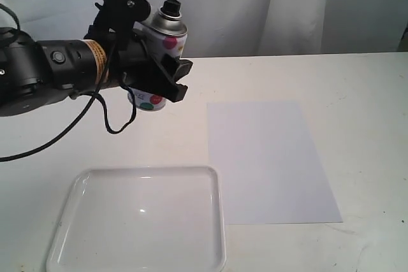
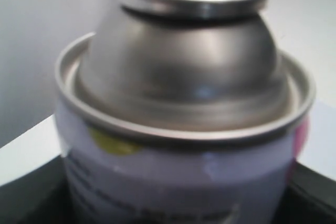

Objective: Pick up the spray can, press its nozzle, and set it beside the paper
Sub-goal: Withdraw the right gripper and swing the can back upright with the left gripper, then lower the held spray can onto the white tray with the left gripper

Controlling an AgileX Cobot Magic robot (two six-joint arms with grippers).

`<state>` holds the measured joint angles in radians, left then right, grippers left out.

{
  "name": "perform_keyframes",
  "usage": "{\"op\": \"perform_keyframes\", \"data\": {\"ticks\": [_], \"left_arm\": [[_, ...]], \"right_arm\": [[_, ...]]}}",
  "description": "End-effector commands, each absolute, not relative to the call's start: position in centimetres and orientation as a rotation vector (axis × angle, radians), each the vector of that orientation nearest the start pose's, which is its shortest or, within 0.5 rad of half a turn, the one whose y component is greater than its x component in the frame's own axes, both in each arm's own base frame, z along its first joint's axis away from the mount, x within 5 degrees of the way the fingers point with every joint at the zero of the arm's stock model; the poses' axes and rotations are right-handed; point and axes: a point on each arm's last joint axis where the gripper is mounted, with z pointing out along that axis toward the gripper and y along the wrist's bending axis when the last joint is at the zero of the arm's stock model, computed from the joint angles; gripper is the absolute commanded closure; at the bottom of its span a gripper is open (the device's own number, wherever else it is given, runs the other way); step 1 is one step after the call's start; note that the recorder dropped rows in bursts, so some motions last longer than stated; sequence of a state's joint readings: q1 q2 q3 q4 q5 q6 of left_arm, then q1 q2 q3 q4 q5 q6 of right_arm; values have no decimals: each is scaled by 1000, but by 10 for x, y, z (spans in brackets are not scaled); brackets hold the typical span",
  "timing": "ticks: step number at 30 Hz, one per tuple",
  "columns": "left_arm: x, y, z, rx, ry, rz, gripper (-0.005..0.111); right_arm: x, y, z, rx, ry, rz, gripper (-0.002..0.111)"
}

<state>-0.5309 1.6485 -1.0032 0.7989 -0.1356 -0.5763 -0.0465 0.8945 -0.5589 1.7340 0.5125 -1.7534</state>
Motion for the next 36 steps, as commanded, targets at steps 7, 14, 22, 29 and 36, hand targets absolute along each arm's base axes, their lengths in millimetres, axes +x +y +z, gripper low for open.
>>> {"op": "perform_keyframes", "data": {"ticks": [7, 14, 22, 29, 36], "left_arm": [[290, -188, 268, 734, 1787, -453, 107], [267, -178, 280, 692, 1753, -519, 107], [261, -181, 285, 681, 1694, -622, 107], [260, -182, 286, 662, 1695, -657, 107], [255, -182, 278, 688, 1685, -688, 107]], "right_arm": [[122, 37, 317, -338, 1531, 354, 108], [81, 34, 294, -343, 1473, 257, 108], [77, 7, 265, -43, 1534, 87, 108], [79, -1, 233, 130, 1629, 106, 108], [78, 7, 211, 35, 1696, 147, 108]]}}
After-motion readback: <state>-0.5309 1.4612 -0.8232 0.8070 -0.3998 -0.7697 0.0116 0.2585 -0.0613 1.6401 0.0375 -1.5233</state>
